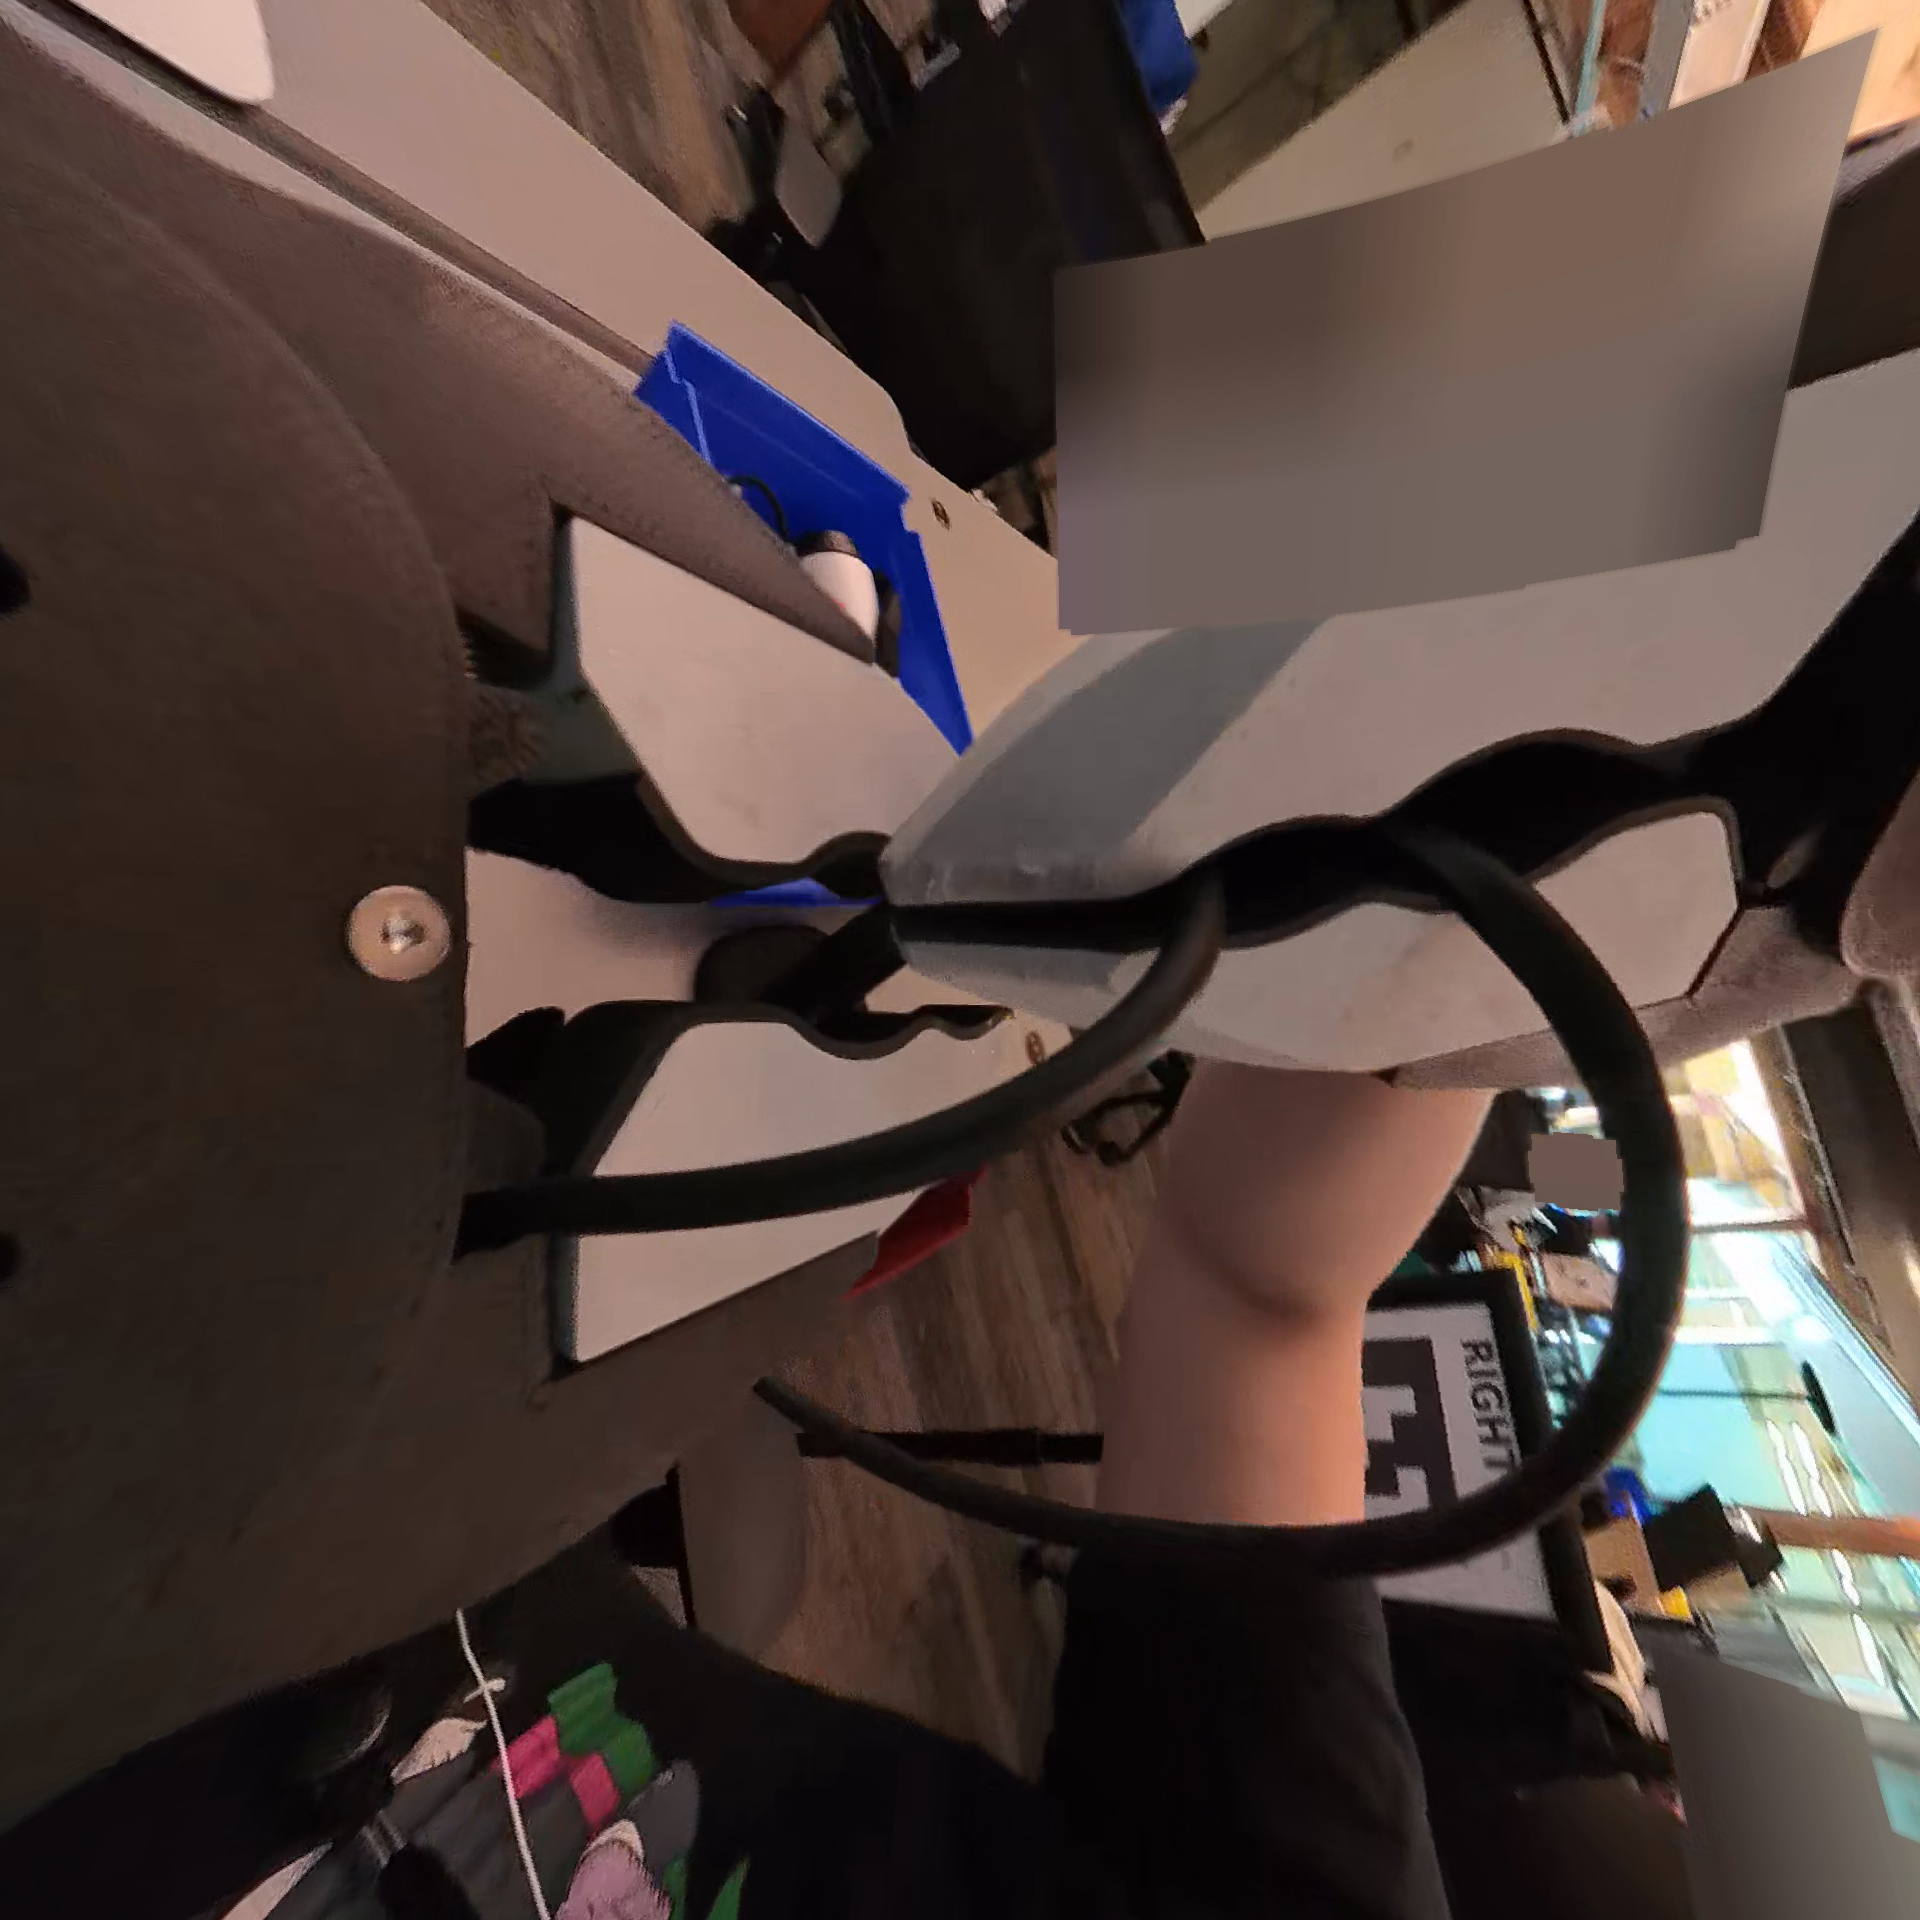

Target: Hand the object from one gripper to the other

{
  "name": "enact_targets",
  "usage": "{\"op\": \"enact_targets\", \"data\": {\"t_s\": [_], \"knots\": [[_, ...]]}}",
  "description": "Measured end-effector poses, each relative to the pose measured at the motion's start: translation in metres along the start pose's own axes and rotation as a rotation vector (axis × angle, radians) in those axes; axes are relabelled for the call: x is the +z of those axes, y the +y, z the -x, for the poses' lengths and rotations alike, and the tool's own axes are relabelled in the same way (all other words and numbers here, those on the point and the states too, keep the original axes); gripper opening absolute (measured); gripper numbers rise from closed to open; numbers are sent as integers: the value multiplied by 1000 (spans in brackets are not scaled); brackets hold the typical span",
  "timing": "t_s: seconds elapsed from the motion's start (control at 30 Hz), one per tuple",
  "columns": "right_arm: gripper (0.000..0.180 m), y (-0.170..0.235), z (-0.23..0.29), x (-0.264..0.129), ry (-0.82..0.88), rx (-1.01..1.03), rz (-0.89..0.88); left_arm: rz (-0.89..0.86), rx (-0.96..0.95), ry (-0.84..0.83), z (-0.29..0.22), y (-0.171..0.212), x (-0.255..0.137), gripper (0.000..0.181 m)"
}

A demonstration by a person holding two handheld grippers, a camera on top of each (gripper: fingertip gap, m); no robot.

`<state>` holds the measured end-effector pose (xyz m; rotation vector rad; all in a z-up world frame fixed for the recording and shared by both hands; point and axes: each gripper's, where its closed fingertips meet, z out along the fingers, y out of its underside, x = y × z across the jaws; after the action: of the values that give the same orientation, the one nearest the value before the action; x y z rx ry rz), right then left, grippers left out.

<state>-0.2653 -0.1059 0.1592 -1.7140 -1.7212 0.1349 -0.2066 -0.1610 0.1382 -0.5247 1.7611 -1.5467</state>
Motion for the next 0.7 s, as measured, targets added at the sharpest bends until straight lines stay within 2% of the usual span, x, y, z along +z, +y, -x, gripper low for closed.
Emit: {"op": "enact_targets", "data": {"t_s": [0.07,0.23,0.37,0.5,0.6,0.7], "knots": [[1,1,2,0,-9,1,-19,12,-6,-15,2,2,0,23],[0,7,13,0,-79,-1,-21,-23,-56,39,-3,-8,-4,61],[0,12,10,3,-75,13,-2,21,2,26,-2,-5,-3,91],[0,15,-3,4,11,8,16,52,-14,-31,5,3,3,99],[0,22,-12,3,62,33,63,143,25,-69,8,20,7,109],[1,38,-14,5,68,73,142,83,44,-136,14,10,3,116]]}}
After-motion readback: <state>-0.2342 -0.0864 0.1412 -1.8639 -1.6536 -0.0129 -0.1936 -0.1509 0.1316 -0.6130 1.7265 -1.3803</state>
